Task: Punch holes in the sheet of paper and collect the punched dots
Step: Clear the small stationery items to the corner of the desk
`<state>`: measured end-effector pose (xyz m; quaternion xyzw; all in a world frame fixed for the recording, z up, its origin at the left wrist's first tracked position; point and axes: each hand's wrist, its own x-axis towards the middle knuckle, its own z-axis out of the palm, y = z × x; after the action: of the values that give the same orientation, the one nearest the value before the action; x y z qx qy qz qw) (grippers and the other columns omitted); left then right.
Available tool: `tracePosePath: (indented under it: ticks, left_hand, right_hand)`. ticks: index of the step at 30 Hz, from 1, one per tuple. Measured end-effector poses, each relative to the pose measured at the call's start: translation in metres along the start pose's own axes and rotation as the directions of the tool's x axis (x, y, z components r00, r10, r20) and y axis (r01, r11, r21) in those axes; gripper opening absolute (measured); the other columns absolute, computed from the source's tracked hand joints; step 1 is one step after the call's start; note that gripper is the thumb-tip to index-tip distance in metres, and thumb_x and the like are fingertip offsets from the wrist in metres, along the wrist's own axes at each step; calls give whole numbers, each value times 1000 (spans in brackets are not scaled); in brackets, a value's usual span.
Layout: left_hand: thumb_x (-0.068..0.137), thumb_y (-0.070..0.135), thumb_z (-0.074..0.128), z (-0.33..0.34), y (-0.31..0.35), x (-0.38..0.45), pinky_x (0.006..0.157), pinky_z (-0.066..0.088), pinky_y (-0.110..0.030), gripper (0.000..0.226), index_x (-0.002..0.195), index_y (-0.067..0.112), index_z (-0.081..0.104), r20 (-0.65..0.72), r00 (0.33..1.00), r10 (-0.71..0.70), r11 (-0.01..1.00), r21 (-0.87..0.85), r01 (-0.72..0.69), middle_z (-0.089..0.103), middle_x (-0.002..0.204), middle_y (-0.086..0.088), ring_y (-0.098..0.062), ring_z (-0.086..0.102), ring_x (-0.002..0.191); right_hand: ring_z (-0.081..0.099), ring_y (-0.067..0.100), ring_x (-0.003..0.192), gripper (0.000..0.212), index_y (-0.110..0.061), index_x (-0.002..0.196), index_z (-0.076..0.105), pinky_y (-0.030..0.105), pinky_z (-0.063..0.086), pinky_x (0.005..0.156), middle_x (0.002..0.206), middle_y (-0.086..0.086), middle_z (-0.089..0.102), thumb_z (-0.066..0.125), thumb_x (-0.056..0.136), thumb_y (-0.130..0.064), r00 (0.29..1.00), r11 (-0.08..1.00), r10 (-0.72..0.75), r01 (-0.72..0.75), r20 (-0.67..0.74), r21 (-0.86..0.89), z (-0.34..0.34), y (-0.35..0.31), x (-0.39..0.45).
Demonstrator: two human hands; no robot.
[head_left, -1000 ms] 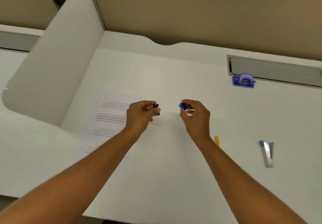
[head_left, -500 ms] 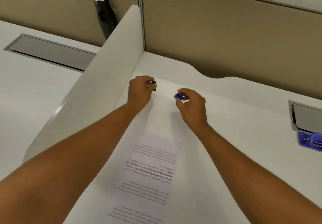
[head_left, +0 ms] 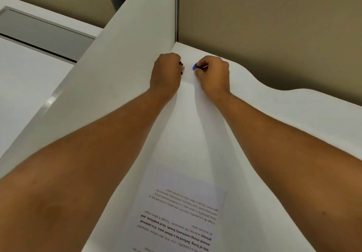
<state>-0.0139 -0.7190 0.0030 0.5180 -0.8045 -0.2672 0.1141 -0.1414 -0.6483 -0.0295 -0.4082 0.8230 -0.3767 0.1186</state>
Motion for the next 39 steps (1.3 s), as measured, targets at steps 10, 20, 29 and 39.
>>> tracePosePath:
  ticks: [10,20,29,39]
  left_hand:
    - [109,7,49,-14,-6,-26,70,29,-32,14,98,7,58,-53,990,132,974,192,-120,62,101,-13,-26,52,91]
    - [113,48,37,-1,12,-204,135,15,-47,67,169,13,26,121,930,347,905,216,-366,17,179,-11,-32,12,167]
    - [109,63,20,31,53,-371,132,6,-63,79,172,16,13,183,789,587,753,236,-615,1,181,-10,-34,-4,167]
    - [108,64,26,112,123,-518,130,8,-67,81,172,17,11,320,660,680,652,148,-744,-1,181,-11,-33,-4,167]
  right_hand:
    - [69,14,85,29,-16,115,74,32,57,91,113,-5,72,80,87,-13,998,990,45,-51,48,130,-2,-4,7]
    - [40,25,150,51,-25,154,44,37,20,125,163,3,42,55,107,-39,980,930,-165,192,110,-313,-87,41,-191]
    - [12,32,161,69,-18,164,22,58,7,128,173,10,16,48,106,-46,982,740,-180,167,47,-652,-205,78,-373]
    - [4,29,162,74,-18,165,17,58,6,129,174,9,9,50,105,-45,999,762,-12,-24,-51,-647,-299,146,-531]
